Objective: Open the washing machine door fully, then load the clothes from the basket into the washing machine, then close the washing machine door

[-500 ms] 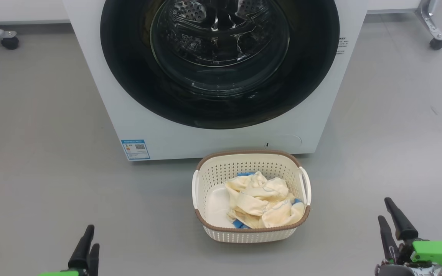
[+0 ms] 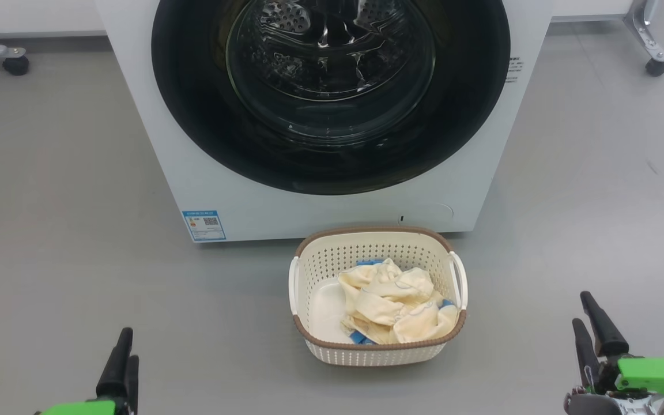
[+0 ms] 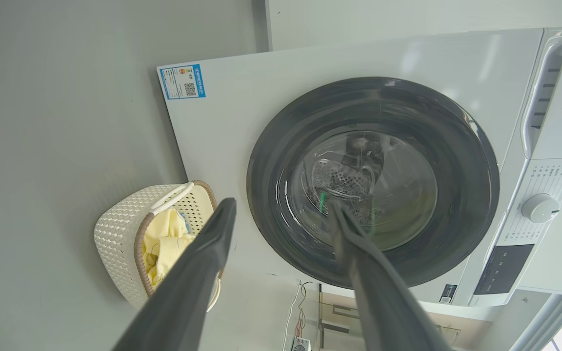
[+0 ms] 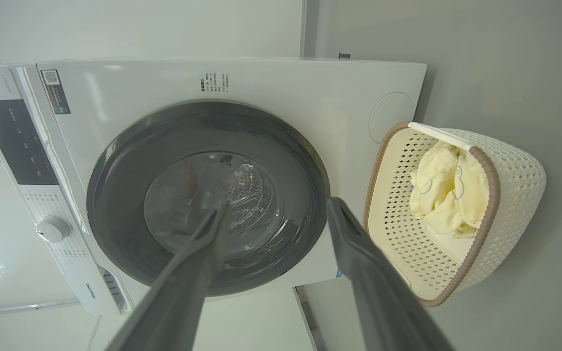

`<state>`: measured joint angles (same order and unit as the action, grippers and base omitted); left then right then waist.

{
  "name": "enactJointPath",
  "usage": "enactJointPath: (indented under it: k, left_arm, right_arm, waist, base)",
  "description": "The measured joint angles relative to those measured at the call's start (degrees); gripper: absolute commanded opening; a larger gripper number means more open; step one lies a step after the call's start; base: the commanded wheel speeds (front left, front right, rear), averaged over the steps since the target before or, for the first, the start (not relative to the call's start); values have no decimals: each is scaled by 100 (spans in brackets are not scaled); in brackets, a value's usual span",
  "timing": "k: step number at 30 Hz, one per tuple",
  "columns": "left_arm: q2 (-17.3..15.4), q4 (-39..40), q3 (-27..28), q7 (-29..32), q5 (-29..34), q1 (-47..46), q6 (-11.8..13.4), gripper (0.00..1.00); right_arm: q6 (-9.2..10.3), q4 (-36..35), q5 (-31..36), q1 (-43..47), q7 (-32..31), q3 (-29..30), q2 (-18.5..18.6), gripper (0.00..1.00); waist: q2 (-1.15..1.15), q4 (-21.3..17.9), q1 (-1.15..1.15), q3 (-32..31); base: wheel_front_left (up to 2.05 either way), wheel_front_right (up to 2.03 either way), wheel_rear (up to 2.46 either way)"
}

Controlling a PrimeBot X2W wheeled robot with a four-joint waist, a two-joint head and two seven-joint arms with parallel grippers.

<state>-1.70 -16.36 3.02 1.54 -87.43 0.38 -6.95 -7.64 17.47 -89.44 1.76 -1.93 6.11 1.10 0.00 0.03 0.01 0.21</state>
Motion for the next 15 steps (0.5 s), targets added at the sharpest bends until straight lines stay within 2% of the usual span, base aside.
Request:
enactJointPath:
  k: [15]
  left_arm:
    - [-1,356,52,-234,403,-15,-4,100]
  right_arm:
    - [0,-212,586,-196,259,71,2,100]
  waist:
    - [0,13,-1,-41]
  base:
    - [0,0,0]
